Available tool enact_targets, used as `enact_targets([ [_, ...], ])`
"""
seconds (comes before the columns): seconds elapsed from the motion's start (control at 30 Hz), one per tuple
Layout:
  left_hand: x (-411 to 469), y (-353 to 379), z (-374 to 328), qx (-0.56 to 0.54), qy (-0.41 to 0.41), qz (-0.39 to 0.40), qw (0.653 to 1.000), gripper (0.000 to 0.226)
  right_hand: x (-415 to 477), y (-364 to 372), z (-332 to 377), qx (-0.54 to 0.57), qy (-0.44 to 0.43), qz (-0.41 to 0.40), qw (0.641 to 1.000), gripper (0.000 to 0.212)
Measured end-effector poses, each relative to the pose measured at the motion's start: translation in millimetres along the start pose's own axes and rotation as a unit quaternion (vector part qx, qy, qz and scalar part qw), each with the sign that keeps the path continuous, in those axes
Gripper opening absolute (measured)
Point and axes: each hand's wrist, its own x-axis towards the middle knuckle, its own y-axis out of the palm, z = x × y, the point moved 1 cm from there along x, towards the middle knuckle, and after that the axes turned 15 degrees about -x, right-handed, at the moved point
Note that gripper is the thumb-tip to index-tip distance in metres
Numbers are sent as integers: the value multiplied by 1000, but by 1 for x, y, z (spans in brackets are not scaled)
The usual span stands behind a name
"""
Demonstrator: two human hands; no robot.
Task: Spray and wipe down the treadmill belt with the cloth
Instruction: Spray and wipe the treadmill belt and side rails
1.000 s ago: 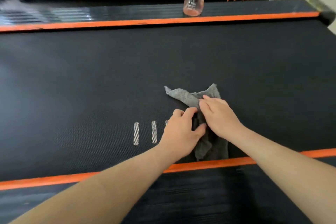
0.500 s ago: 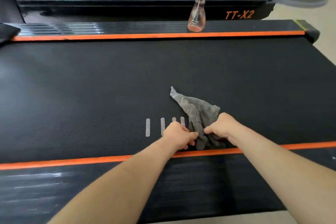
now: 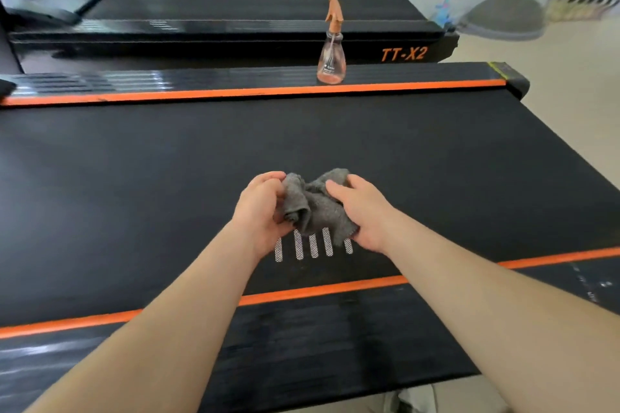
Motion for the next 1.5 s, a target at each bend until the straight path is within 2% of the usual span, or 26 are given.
enact_targets([
  [0.07,-2,-4,-11,-33,-60,24,997,27,-6,2,17,-10,-50,63,997,42],
  [0.13,0,-9,-15,2,-94,42,995,34,-12,5,34,-66,-86,111,988,71],
  [0.2,1,-14,-15,47,-96,26,994,24,-18,9,46,-139,-105,118,978,90],
  [0.27,-1,-20,-15,76,-90,-2,993,3,-22,11,53,-168,-124,106,972,92],
  [0.33,-2,-27,-17,87,-95,-29,991,10,-26,10,61,-134,-145,99,975,90],
  [0.4,-5,-36,-26,46,-84,-40,995,12,-27,8,67,-111,-161,85,977,87],
  [0.47,-8,-44,-44,6,-3,-50,999,24,-24,2,68,-84,-166,60,981,86],
  [0.53,-11,-51,-62,29,116,-71,990,33,-18,-13,63,-66,-175,26,982,86],
  [0.6,-19,-60,-69,123,222,-71,965,32,-14,-22,52,-110,-202,-4,973,87],
  [0.63,-20,-65,-63,204,265,-70,940,26,-14,-24,42,-163,-205,-24,965,88],
  [0.7,-19,-79,-35,412,309,-70,854,15,-14,-25,12,-302,-166,-67,937,88],
  [0.73,-18,-87,-19,509,289,-59,809,11,-13,-26,-7,-375,-135,-81,914,88],
  [0.8,-15,-100,9,669,190,-21,718,14,-9,-25,-36,-519,-51,-94,848,86],
  [0.83,-14,-103,17,722,160,-6,673,17,-7,-24,-45,-586,-15,-109,803,83],
  [0.87,-14,-102,20,753,162,-4,638,20,-7,-22,-49,-642,-1,-123,757,79],
  [0.9,-13,-100,22,765,189,-3,616,22,-5,-18,-52,-683,-8,-131,718,74],
  [0.93,-12,-93,23,760,233,10,606,24,-5,-12,-52,-705,-47,-140,694,70],
  [0.97,-6,-85,28,751,272,39,601,25,-4,-5,-54,-706,-108,-138,686,67],
  [1.03,4,-70,44,724,303,134,605,27,-1,11,-62,-681,-218,-87,693,62],
  [1.07,10,-66,55,719,285,183,606,33,3,18,-71,-679,-229,-47,696,61],
  [1.13,20,-67,77,742,226,232,588,59,8,25,-90,-702,-187,9,687,62],
  [1.2,31,-79,88,765,206,227,566,79,14,29,-103,-732,-139,41,666,62],
  [1.27,33,-93,84,783,190,208,554,71,17,38,-103,-741,-122,68,656,63],
  [1.33,25,-105,69,797,161,178,554,67,18,58,-99,-745,-139,95,645,68],
  [1.43,16,-127,35,815,87,131,558,74,20,100,-92,-729,-175,118,651,75],
  [1.5,13,-141,17,830,58,114,544,78,23,124,-90,-725,-193,129,649,80],
])
